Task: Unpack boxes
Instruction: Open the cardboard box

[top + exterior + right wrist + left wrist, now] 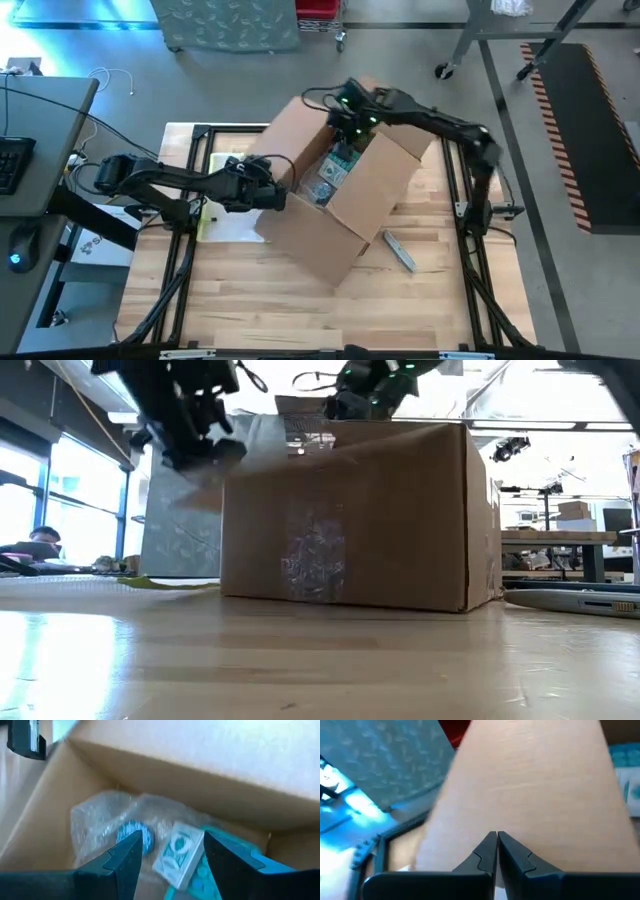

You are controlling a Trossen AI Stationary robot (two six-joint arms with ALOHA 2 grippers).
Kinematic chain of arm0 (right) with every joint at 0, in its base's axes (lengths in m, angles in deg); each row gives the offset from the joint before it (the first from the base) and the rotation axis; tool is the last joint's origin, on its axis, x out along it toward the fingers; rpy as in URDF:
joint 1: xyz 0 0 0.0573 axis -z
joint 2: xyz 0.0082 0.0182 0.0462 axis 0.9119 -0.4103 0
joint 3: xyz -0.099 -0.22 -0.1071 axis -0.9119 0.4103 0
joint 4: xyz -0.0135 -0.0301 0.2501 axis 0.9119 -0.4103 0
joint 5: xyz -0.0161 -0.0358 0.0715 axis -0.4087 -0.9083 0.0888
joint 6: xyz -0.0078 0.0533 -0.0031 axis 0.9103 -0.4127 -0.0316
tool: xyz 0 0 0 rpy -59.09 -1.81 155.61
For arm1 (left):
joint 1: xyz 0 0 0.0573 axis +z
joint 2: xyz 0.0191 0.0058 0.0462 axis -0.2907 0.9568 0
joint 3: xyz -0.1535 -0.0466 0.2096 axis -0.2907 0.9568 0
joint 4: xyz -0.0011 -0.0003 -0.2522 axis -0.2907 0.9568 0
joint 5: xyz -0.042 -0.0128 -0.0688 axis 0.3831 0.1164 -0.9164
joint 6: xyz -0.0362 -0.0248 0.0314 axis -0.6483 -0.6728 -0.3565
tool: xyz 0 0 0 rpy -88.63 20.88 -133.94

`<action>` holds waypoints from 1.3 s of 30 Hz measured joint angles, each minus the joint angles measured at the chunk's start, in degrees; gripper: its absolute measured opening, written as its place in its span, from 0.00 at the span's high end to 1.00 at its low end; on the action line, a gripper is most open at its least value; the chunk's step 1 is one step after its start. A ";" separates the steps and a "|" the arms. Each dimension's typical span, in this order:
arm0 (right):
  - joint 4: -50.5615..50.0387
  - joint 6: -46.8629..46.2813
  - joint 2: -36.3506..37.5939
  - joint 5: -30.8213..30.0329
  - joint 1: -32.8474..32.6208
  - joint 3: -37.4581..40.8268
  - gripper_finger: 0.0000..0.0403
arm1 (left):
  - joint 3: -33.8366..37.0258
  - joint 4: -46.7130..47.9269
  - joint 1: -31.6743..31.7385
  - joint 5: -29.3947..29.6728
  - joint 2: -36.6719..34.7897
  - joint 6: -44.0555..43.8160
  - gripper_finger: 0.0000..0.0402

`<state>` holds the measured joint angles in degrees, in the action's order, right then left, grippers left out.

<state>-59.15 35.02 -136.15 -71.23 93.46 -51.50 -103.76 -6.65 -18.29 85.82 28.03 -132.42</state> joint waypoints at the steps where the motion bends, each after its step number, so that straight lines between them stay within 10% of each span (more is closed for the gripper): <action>1: -4.43 0.43 -2.56 0.02 0.04 -4.31 0.52 | 1.31 -1.40 -0.24 -0.06 0.06 0.01 1.00; 7: -30.91 2.56 -14.18 3.25 -0.90 -23.73 0.53 | 7.74 -7.38 -0.61 -0.81 0.11 -1.17 1.00; 18: -31.96 -4.46 0.56 6.44 -7.02 -9.85 0.53 | 13.58 -8.07 -0.46 -1.55 0.13 -5.07 1.00; 39: -31.03 -35.31 37.87 -9.16 -34.89 21.55 0.53 | 7.46 -8.03 -3.42 -2.50 -4.69 3.11 1.00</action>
<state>-90.18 -0.29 -98.28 -80.39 58.57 -29.96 -96.30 -14.68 -21.71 83.33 23.34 -129.31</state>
